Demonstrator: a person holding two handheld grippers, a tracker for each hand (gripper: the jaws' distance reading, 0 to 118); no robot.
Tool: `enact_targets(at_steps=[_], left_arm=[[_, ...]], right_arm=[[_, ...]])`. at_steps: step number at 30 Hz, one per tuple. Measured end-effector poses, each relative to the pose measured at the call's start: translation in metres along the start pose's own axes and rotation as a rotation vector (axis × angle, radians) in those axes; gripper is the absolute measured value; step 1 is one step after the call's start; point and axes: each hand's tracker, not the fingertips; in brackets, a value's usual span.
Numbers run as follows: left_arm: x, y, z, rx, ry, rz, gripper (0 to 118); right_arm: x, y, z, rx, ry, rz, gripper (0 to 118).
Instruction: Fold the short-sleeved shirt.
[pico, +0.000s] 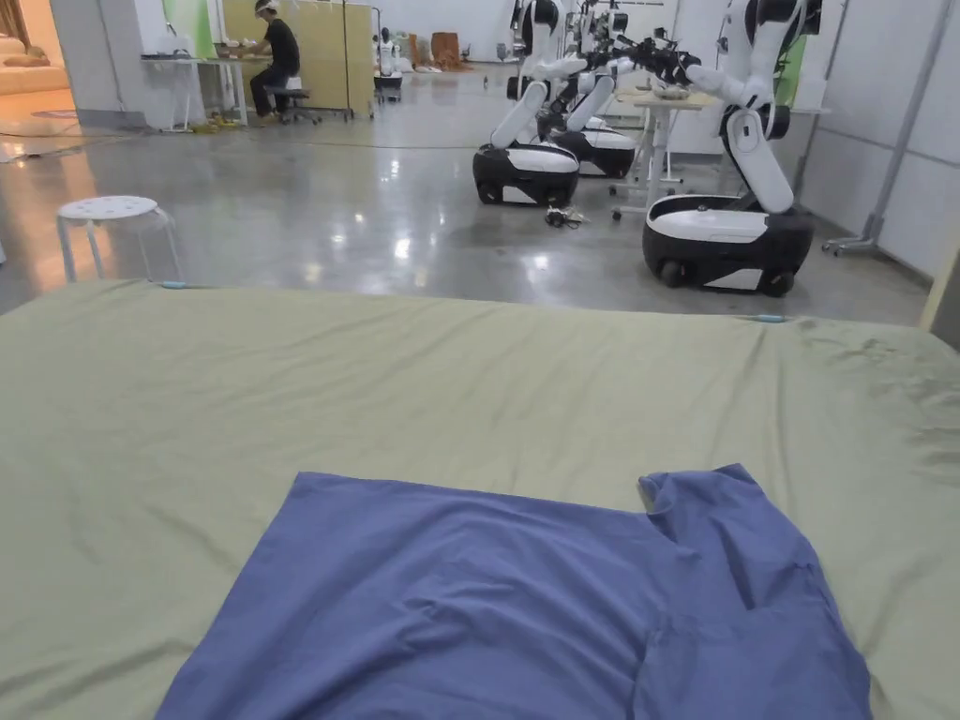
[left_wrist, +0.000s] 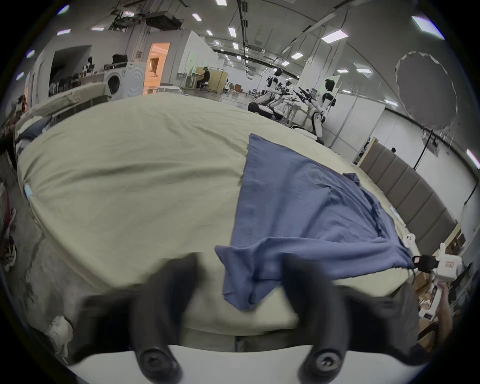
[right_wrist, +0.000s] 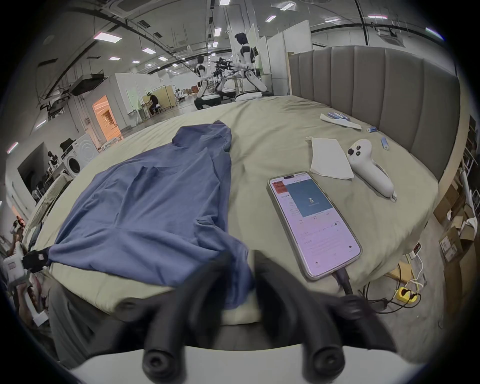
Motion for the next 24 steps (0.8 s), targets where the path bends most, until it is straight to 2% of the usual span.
enact_targets(at_steps=[1,3,5,10,15,17,18,19,20,21,22,23,24], left_arm=[[-0.001,0.003,0.002,0.008,0.002,-0.012,107],[0.004,0.004,0.014,0.044,0.003,-0.026,107],[0.002,0.013,0.029,0.094,0.002,-0.045,107],[0.040,0.027,0.074,0.308,0.064,-0.148,107],[0.094,0.019,0.113,0.456,-0.024,-0.272,107],[0.108,0.018,0.123,0.477,-0.064,-0.273,99],[0.113,0.016,0.127,0.498,-0.067,-0.278,83],[0.120,0.014,0.132,0.517,-0.051,-0.290,47],[0.126,0.015,0.133,0.529,-0.013,-0.303,29],[0.128,0.016,0.135,0.542,0.022,-0.315,20],[0.127,0.018,0.137,0.536,-0.025,-0.323,11],[0.127,0.018,0.140,0.542,-0.039,-0.323,4],[0.129,0.017,0.142,0.550,-0.022,-0.321,4]], right_arm=[[0.001,0.000,0.000,-0.008,-0.016,0.001,60],[0.005,0.001,0.006,0.001,-0.038,0.006,65],[0.007,0.006,0.021,0.080,-0.069,0.015,80],[-0.007,0.022,0.066,0.282,0.070,0.030,90],[-0.041,0.019,0.094,0.484,0.096,0.113,90],[-0.057,0.017,0.104,0.503,0.163,0.141,90],[-0.062,0.015,0.107,0.503,0.179,0.146,88],[-0.068,0.014,0.110,0.499,0.184,0.158,73],[-0.074,0.014,0.111,0.494,0.181,0.175,51],[-0.079,0.013,0.112,0.490,0.163,0.199,22],[-0.084,0.012,0.112,0.485,0.140,0.236,0],[-0.087,0.009,0.112,0.502,0.115,0.248,0],[-0.089,0.009,0.112,0.509,0.125,0.246,0]])
